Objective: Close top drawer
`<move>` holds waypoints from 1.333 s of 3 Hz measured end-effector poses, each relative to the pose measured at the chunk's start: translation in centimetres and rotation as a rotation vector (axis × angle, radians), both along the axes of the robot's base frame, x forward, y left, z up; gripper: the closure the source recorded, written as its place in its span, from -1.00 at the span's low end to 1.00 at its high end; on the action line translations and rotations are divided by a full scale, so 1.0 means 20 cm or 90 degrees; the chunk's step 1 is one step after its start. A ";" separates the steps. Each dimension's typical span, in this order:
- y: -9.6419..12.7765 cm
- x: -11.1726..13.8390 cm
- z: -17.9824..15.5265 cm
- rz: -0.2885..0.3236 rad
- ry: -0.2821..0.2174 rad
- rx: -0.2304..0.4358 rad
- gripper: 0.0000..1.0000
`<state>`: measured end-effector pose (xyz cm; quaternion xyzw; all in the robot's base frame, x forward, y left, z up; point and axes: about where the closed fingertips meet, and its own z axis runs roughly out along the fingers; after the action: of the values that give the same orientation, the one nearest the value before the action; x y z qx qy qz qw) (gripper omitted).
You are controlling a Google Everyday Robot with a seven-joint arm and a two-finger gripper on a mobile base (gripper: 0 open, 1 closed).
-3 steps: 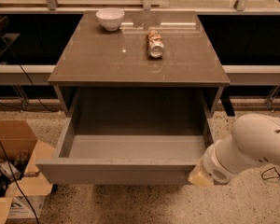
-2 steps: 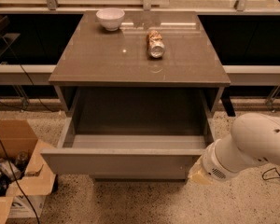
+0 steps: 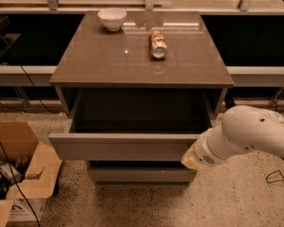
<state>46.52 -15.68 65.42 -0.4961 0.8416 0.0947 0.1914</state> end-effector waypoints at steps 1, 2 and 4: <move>0.07 0.29 -0.01 -0.014 -0.038 0.030 1.00; 0.06 0.28 -0.01 -0.014 -0.038 0.030 0.63; 0.17 0.61 0.04 -0.019 -0.080 0.055 -0.46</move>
Offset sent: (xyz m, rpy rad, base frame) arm 0.1664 0.0421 0.0099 0.1278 -0.1816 -0.0545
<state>58.66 -12.31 66.14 -0.4801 0.8301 0.0968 0.2668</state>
